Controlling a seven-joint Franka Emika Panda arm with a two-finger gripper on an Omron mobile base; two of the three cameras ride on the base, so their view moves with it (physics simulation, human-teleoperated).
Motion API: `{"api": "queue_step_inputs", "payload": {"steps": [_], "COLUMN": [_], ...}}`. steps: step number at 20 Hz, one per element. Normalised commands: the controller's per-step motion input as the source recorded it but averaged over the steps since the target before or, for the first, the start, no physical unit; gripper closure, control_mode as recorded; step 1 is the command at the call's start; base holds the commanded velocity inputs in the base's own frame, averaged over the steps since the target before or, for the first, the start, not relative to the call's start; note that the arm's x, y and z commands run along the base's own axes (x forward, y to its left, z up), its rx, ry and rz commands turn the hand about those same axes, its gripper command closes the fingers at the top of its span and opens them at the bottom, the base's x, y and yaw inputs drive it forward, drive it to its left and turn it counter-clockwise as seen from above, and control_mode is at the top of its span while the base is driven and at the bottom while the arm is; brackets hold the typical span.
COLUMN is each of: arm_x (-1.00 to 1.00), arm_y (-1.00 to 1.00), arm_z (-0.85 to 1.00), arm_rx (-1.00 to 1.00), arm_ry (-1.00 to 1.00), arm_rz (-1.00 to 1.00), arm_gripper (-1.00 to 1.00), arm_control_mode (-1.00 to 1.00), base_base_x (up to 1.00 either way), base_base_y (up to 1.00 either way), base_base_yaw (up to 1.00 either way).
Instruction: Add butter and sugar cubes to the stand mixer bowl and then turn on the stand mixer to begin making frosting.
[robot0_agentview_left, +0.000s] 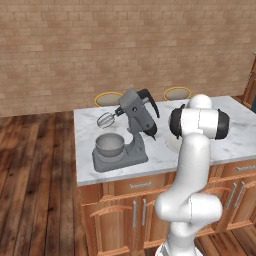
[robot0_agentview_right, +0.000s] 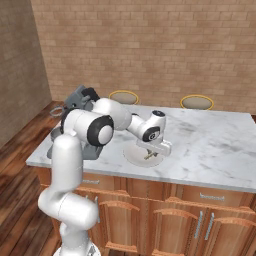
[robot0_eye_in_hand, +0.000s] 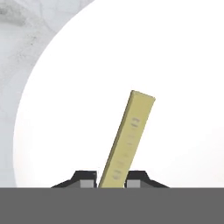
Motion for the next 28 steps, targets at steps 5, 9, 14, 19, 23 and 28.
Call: {"api": "queue_step_inputs", "payload": {"steps": [5,9,14,19,23,28], "arm_x": [0.0,-0.31,-0.6,-0.81,-0.94,-0.91], "arm_y": [0.0,0.01,0.16,0.28,0.6,0.93], "arm_z": [-0.2,0.44,0.97,0.82,0.66,0.47], "arm_rx": [0.0,0.0,0.0,0.0,-0.01,-0.14], "arm_ry": [0.0,-0.11,-0.28,-0.26,-0.25,-0.19], "arm_rz": [0.0,0.0,0.0,0.0,0.0,0.01], "arm_gripper": [1.0,1.0,1.0,1.0,1.0,1.0], "arm_control_mode": [-1.0,-1.0,-1.0,-1.0,-1.0,-1.0], "base_base_x": [0.0,0.0,0.0,0.0,0.0,0.0], "base_base_y": [0.0,0.0,0.0,0.0,0.0,0.0], "base_base_yaw": [0.0,0.0,0.0,0.0,0.0,0.0]}}
